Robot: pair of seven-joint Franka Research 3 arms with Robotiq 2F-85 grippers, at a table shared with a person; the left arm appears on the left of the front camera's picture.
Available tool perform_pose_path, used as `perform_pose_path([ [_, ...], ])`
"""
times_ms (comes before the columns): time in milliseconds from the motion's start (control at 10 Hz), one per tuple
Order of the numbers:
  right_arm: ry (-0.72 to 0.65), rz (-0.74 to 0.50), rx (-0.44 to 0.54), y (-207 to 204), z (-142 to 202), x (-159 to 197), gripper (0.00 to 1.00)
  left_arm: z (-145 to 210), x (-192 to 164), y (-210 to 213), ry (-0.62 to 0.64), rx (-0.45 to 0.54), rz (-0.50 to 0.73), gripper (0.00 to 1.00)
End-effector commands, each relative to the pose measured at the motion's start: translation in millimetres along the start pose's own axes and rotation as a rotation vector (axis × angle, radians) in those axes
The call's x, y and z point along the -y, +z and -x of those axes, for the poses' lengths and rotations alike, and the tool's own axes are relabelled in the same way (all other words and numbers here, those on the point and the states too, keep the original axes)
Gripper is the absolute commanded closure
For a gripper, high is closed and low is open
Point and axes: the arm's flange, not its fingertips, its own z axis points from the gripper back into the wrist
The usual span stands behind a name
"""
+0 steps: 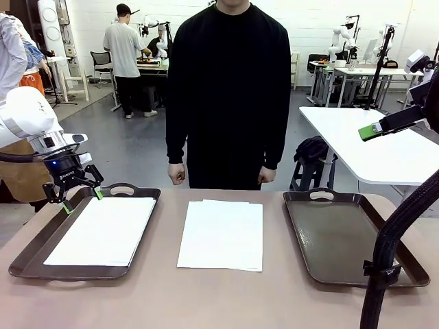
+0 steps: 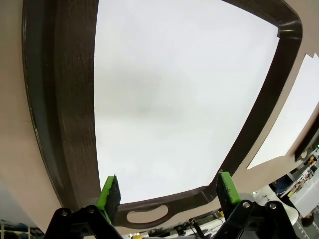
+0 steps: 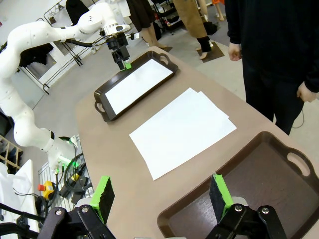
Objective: Sort the A4 documents.
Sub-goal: Place the A4 Paper in the designated Handle tray, then receive the A4 Paper.
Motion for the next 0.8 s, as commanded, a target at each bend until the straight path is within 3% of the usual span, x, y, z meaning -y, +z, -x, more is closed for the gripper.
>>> perform_pose_path([
  [0,0.002,-0.008,0.005,-1,0,-1,0.0,0,0,0,0.002,0.005,-0.016,0.0],
  [600,0.002,-0.008,0.005,-1,0,-1,0.0,0,0,0,0.0,0.0,0.0,0.0],
  [700,0.002,-0.008,0.005,-1,0,-1,0.0,6,47,-17,-0.126,0.007,-0.071,0.0],
])
